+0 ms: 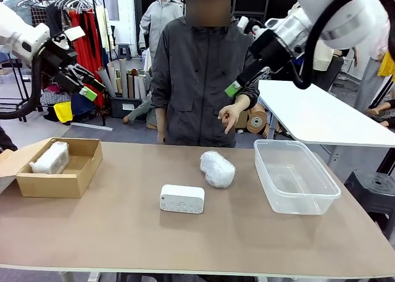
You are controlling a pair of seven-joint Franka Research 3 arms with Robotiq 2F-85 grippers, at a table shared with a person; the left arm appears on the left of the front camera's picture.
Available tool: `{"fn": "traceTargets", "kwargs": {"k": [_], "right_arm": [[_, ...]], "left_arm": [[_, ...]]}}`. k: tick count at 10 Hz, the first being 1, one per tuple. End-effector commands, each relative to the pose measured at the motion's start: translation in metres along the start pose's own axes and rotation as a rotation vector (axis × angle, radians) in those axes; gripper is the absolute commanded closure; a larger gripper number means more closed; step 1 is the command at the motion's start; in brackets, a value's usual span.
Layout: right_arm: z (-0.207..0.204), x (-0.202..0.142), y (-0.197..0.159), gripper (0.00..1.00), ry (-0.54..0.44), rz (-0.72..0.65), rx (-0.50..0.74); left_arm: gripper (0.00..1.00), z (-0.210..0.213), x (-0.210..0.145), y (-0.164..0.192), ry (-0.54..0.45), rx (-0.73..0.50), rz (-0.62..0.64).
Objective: Separate and place wrapped and unwrapped clocks.
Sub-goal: Pick up the Digital clock indicated by the person.
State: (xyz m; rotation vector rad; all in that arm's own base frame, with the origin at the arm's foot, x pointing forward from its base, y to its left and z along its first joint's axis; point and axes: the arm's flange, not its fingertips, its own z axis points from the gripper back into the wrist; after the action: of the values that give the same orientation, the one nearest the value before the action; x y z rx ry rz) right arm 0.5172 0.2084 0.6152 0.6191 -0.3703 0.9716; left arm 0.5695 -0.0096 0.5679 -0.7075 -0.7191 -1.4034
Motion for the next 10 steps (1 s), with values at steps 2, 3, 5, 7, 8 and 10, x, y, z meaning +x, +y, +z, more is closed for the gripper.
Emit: {"fn": "traceTargets", "kwargs": {"k": [2, 3, 5, 7, 8, 10], "right_arm": [[-0.018, 0.033, -0.029, 0.00, 0.207, -0.241, 0.011], [-0.033, 0.034, -0.045, 0.00, 0.273, -0.301, -0.044], [-0.059, 0.027, -0.066, 0.00, 0.337, -0.365, -0.109], [-0.084, 0.018, -0.088, 0.00, 0.396, -0.374, -0.237], [-0.100, 0.013, -0.098, 0.00, 0.427, -0.383, -0.281], [-0.127, 0.008, -0.111, 0.00, 0.455, -0.367, -0.367]], "left_arm": [[0.00, 0.001, -0.001, -0.002, -0.001, -0.004, -0.016], [0.00, 0.001, -0.001, -0.002, -0.001, -0.004, -0.016], [0.00, 0.001, -0.001, -0.002, -0.001, -0.004, -0.016], [0.00, 0.001, -0.001, -0.002, -0.001, -0.004, -0.016], [0.00, 0.001, -0.001, -0.002, -0.001, -0.004, -0.016], [0.00, 0.001, -0.001, -0.002, -0.001, -0.004, -0.016]]}}
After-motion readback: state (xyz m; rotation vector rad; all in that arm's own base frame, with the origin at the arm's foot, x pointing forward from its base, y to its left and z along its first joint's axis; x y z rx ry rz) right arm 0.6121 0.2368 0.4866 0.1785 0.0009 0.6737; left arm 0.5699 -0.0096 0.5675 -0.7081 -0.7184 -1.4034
